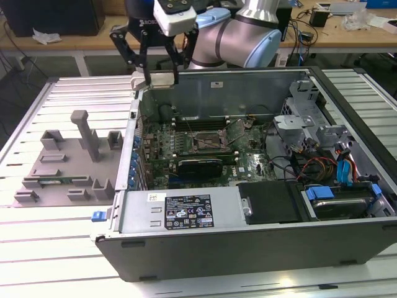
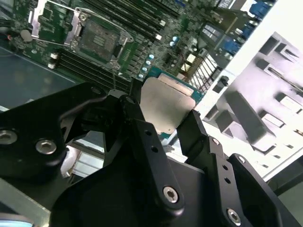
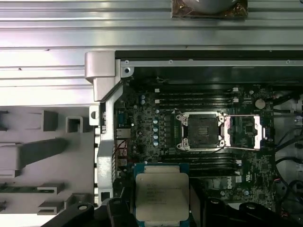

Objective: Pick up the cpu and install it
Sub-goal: 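Pick up the cpu and move it towards the insertion slot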

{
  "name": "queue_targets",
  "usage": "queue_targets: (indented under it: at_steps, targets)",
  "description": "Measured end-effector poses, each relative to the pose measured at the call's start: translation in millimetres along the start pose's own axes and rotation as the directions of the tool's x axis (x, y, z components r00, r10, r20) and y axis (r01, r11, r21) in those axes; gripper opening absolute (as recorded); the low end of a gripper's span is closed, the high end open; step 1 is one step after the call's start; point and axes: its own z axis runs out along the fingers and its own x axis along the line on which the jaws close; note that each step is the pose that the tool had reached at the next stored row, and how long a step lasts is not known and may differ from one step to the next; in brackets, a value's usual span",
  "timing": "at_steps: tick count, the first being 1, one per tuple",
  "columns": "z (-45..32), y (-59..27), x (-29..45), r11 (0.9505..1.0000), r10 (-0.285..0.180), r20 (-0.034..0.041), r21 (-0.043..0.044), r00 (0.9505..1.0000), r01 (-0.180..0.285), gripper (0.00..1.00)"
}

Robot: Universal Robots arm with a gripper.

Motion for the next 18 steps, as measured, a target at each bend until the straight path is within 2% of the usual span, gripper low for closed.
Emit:
queue_targets:
  at_steps: [3, 5, 9, 14, 18]
  targets:
    - [0.7, 0.3, -13.0, 1.0, 0.0, -0.001, 0.0001, 1.0, 0.0, 0.55]
    - [2.6, 0.5, -24.3, 1.0, 0.0, -0.0043, 0.0, 1.0, 0.0, 0.55]
    - [2.7, 0.5, -25.9, 1.0, 0.0, -0.0045, 0.0001, 1.0, 0.0, 0.55]
    - [11.6, 0.2, -28.1, 1.0, 0.0, -0.0048, -0.0033, 1.0, 0.0, 0.55]
    - [23.5, 0.1, -39.9, 0.9999, 0.001, -0.0064, -0.0106, 1.0, -0.001, 0.55]
